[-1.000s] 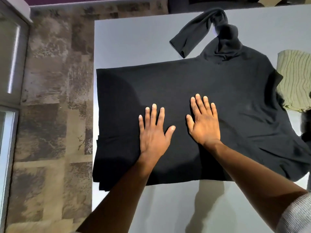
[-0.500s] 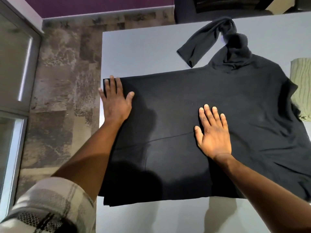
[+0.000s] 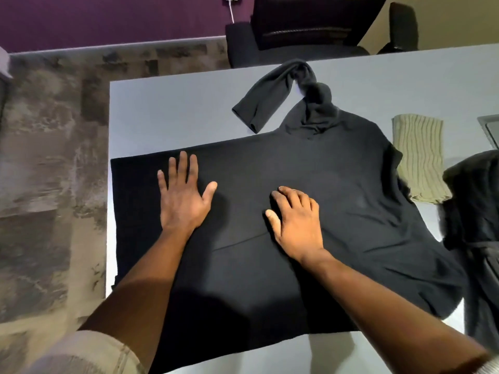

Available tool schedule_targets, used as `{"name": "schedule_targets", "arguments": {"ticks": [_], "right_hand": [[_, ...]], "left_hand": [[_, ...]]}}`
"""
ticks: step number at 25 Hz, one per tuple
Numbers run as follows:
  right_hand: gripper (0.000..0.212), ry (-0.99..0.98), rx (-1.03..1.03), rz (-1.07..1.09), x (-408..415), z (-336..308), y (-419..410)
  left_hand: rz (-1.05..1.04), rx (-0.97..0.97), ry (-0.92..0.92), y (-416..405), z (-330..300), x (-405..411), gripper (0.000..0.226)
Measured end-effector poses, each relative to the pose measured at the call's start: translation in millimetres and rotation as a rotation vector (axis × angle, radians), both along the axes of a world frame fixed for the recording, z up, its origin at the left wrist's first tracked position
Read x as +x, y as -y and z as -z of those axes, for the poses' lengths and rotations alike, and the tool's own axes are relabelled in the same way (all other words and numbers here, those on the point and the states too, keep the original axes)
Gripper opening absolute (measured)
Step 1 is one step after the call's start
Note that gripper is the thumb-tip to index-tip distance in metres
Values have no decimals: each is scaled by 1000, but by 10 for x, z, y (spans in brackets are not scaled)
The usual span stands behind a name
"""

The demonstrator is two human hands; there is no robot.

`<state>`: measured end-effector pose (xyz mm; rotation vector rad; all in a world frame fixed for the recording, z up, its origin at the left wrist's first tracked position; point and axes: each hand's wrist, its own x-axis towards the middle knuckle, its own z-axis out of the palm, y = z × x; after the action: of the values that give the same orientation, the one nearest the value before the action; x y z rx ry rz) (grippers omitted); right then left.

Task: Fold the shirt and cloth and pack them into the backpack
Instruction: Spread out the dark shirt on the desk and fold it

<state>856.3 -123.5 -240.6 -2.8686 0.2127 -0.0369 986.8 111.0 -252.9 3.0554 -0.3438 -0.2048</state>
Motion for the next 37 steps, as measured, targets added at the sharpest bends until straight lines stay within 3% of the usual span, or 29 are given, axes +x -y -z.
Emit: {"name": "schedule_targets", "arguments": {"ticks": [3, 7, 12, 15, 17, 20, 23, 25, 27, 29, 37], "right_hand": [[39, 42, 28, 5, 462, -50, 423], [41, 38, -39, 69, 1079, -88, 899], [57, -102, -18, -276, 1773, -284, 1104], [47, -212, 39, -424, 2017, -372, 1226], [31, -229, -70, -469, 2101, -427, 1265], [21, -178, -238, -543, 2126, -475, 1279], [23, -147, -222, -586, 2054, -591, 1350], [11, -109, -165, -582, 1933, -693, 1404], [3, -70, -134, -569, 1765, -772, 1430], [12, -37, -174, -592, 1567, -799, 1457], [21, 62, -234, -466, 537, -625, 1549]], "left_hand": [[-3, 19, 3, -13, 4, 1, 80], [-8, -10, -9, 2, 14, 20, 79], [88, -105, 59, -297, -154, 264, 63], [24, -11, 129, -722, -312, 606, 58], [15, 65, 106, -931, -370, 753, 47], [49, 88, 76, -1009, -441, 831, 24], [38, 66, 49, -1014, -546, 789, 16], [31, -1, 51, -1055, -621, 663, 14], [22, -96, 45, -1103, -717, 502, 16], [-9, -167, 49, -1129, -793, 316, 18], [2, -247, -14, -1192, -785, -618, 41]]}}
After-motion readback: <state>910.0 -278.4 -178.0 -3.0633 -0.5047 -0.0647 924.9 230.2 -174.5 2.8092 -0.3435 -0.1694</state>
